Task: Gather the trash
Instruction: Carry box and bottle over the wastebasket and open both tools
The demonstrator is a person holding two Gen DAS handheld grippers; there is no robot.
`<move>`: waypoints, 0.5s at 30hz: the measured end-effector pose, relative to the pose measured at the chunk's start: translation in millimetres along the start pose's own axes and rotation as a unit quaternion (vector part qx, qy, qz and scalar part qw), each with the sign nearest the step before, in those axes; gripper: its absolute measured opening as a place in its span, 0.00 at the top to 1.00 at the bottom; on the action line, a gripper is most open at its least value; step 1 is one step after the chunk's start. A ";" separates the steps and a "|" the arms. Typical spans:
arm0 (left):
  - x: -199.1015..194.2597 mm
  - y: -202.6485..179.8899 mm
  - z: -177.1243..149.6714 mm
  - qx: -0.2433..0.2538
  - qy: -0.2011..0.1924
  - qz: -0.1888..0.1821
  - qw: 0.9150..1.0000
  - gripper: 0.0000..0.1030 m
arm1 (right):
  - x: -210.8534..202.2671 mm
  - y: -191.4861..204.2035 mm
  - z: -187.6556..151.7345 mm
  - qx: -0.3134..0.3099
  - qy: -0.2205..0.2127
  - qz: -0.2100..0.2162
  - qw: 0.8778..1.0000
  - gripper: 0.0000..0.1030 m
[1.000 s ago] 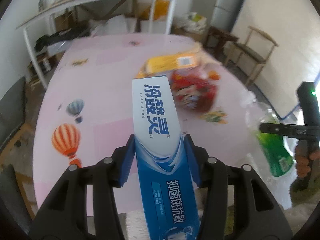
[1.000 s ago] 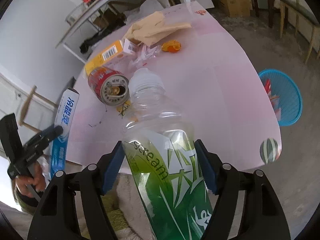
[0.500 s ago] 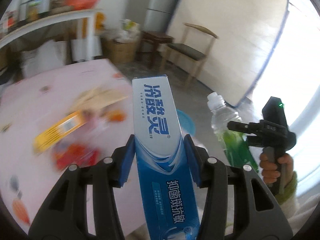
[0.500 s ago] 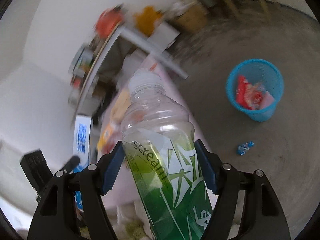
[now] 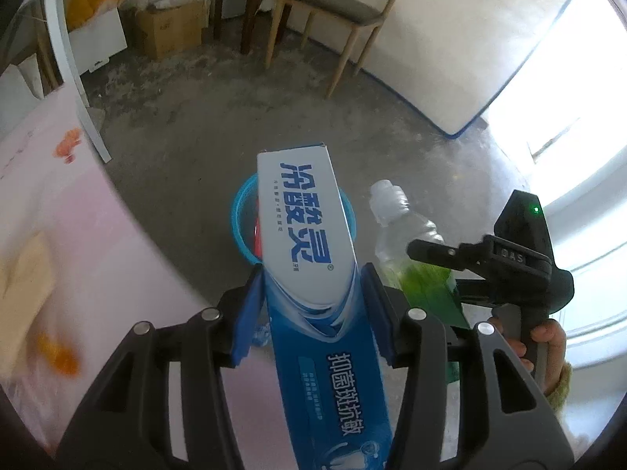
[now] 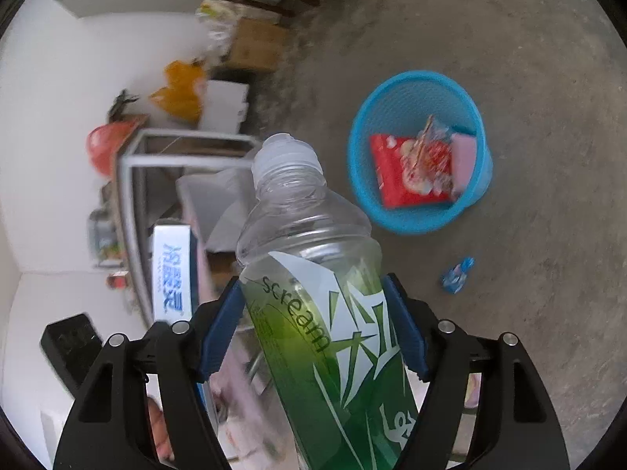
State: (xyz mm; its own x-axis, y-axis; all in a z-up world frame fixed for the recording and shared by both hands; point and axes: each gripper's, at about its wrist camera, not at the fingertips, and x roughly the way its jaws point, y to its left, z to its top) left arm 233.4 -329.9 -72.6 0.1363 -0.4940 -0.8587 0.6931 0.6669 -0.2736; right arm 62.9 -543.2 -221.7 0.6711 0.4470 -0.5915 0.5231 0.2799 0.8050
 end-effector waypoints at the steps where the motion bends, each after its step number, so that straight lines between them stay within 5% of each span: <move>1: 7.9 -0.5 7.6 -0.004 -0.003 -0.003 1.000 0.50 | 9.6 -1.0 15.6 -0.004 0.001 -0.002 1.000 0.23; 3: 28.4 1.9 24.5 -0.016 -0.006 0.007 1.000 0.34 | 23.6 -6.6 40.7 -0.004 -0.009 -0.018 1.000 0.22; 8: 43.8 6.9 32.9 -0.047 -0.005 -0.016 0.999 0.34 | 37.1 -21.0 73.0 -0.005 -0.044 -0.072 0.996 0.22; 15: 15.8 -2.2 6.9 -0.020 -0.010 -0.020 1.000 0.34 | 33.5 -41.6 50.4 -0.028 -0.051 -0.085 0.995 0.22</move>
State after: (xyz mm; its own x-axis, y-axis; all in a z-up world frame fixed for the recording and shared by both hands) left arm 238.8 -343.0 -82.6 0.1244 -0.5316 -0.8378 0.6694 0.6682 -0.3246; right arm 90.1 -582.7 -277.3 0.6260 0.3016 -0.7191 0.6056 0.3929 0.6920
